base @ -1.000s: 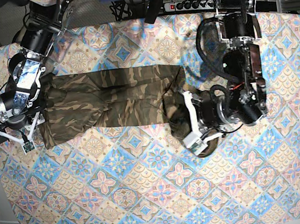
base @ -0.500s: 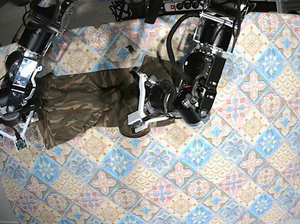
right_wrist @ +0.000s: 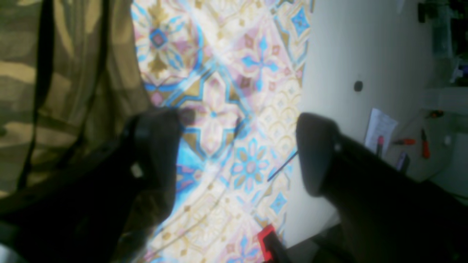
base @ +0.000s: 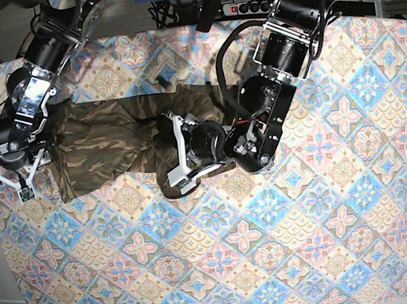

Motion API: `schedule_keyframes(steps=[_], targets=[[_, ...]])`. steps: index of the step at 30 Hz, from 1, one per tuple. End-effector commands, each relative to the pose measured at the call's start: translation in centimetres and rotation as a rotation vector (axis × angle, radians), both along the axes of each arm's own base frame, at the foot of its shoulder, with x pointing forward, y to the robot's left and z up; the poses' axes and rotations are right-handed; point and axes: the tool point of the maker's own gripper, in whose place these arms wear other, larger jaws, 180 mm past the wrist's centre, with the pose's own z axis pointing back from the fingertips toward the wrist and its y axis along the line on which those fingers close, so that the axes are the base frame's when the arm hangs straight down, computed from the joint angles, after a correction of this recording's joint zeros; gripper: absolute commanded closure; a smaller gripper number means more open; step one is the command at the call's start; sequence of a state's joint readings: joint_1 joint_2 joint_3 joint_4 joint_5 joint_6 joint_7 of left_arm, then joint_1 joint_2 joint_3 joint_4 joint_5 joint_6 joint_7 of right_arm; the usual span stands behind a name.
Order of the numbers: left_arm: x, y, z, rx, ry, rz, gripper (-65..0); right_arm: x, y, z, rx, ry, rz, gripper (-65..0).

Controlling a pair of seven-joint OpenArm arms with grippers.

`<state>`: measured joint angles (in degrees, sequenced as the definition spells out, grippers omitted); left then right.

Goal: Fold the T-shirt properly
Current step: 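Fold the held shirt end over toward the right gripper with the left gripper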

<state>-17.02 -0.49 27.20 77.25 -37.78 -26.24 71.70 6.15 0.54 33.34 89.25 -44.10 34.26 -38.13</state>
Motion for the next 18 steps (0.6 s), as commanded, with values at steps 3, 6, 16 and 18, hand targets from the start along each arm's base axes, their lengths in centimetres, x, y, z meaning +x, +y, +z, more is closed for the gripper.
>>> schedule_keyframes(steps=[3, 6, 16, 18], targets=[[1.2, -0.9, 2.0, -0.05, -0.041, 0.01, -2.9, 0.9, -0.6, 1.4, -0.022, -0.043, 0.001, -48.1], [1.3, -1.0, 2.0, -0.052, -0.042, 0.011, -4.7, 0.9, -0.6, 1.3, -0.022, -0.042, 0.002, -48.2], [1.8, -2.8, 3.9, -0.151, -0.087, 0.023, -39.5, 0.9, -0.6, 1.3, -0.023, -0.044, 0.003, -53.7], [1.4, -4.3, 4.8, -0.192, -0.098, -0.004, -38.4, 0.9, -0.6, 1.3, -0.023, -0.044, 0.003, -55.9]])
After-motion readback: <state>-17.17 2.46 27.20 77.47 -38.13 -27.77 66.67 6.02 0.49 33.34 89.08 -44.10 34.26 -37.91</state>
